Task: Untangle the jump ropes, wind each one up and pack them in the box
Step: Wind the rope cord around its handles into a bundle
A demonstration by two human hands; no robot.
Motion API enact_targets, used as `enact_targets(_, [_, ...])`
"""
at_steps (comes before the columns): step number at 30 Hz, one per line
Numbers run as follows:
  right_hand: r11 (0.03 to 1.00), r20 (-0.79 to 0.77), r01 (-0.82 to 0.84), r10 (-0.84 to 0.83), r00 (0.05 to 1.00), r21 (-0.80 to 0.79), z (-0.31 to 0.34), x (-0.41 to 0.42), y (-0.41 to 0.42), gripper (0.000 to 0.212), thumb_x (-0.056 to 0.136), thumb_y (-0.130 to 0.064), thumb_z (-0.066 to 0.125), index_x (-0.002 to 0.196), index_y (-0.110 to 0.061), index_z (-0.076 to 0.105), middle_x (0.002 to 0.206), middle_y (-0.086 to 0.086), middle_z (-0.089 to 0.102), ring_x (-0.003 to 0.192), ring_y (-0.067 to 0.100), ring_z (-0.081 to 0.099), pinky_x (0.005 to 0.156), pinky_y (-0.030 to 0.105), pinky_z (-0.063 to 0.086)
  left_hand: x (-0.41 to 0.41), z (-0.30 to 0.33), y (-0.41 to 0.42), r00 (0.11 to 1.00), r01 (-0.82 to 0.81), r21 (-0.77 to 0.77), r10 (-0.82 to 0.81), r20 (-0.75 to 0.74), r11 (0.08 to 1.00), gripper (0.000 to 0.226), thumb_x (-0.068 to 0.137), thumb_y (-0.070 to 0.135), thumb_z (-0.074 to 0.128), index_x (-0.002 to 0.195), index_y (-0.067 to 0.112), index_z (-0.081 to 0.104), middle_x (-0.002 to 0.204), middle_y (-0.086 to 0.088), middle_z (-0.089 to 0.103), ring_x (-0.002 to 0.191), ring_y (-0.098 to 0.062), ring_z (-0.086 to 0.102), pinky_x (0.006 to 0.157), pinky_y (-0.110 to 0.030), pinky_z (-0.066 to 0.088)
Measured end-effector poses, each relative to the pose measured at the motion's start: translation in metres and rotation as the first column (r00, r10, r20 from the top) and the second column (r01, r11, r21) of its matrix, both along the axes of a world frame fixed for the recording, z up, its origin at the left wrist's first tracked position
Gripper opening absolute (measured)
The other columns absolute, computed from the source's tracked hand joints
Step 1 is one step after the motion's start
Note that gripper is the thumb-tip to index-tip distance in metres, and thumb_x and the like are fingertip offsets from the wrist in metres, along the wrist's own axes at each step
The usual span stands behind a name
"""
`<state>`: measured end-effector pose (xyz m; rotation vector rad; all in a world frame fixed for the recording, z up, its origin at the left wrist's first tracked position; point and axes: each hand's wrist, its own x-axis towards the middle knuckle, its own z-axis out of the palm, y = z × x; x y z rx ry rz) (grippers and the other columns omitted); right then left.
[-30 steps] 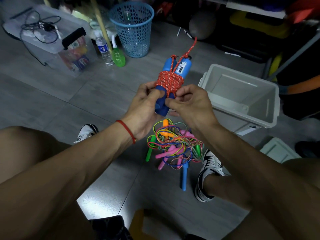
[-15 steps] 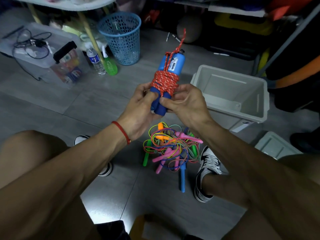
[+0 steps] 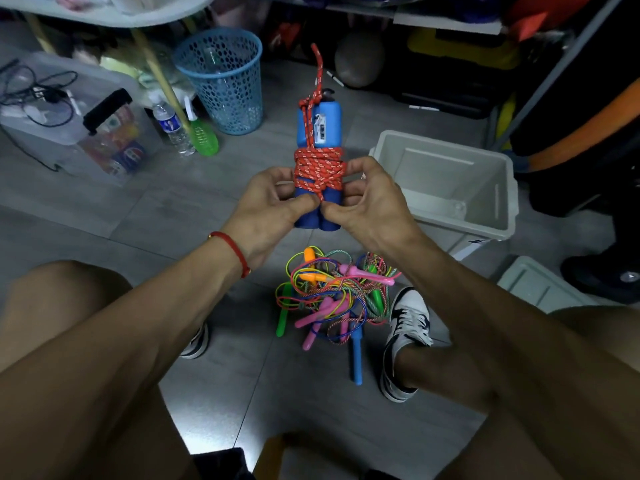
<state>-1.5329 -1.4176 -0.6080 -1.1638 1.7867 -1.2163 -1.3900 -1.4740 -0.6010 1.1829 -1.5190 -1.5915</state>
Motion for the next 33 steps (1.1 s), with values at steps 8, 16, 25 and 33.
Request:
enact_targets(8, [0.999,-0.118,0.013,-0.017,0.993,-0.038,-0.001,-0.020,0.007,0.051,0.070,-0.021,0.087,0.105,-0.023,0.050,0.081,-0.002,0.074,0.070,0.008,0.071,0.071,0.034,0.061,-0.016,0.003,0.000,0.996,0.081,0.030,-0.082,0.023,0.996,0.038,0.086,-0.008,0.066,0.121,0.002,0.056,0.101,-0.016,0.073,0.086,-0.028,0.071,0.078,-0.043,0.061])
enact_targets(16, [0.999,-0.041,0.002,-0.003,0.999,-0.040,-0.002,-0.049,0.016,0.052,0.073,-0.009,0.082,0.113,-0.019,0.050,0.089,-0.001,0.072,0.077,0.013,0.072,0.074,0.036,0.062,-0.045,0.003,0.006,0.998,0.069,0.046,-0.070,0.006,0.997,0.056,0.067,0.006,0.078,0.120,0.000,0.059,0.106,-0.019,0.073,0.093,-0.030,0.072,0.080,-0.046,0.061])
enact_targets(25, [0.995,-0.181,0.014,-0.032,0.983,-0.098,-0.008,-0.041,0.024,0.056,0.066,-0.016,0.076,0.108,-0.022,0.039,0.080,-0.005,0.068,0.063,0.013,0.065,0.064,0.038,0.057,-0.055,-0.006,0.016,1.000,0.023,-0.013,-0.023,0.022,1.000,0.034,0.084,-0.011,0.063,0.116,-0.002,0.059,0.096,-0.014,0.071,0.072,-0.015,0.071,0.062,-0.034,0.060])
enact_targets(33, [0.999,-0.004,0.004,-0.005,1.000,-0.033,-0.005,-0.054,0.029,0.054,0.061,-0.021,0.076,0.104,-0.028,0.044,0.091,0.003,0.071,0.079,0.022,0.072,0.072,0.048,0.060,-0.062,-0.005,0.018,0.996,0.078,-0.094,-0.073,0.051,0.992,0.036,0.085,-0.013,0.062,0.121,-0.006,0.055,0.102,-0.022,0.071,0.071,-0.021,0.072,0.061,-0.031,0.060])
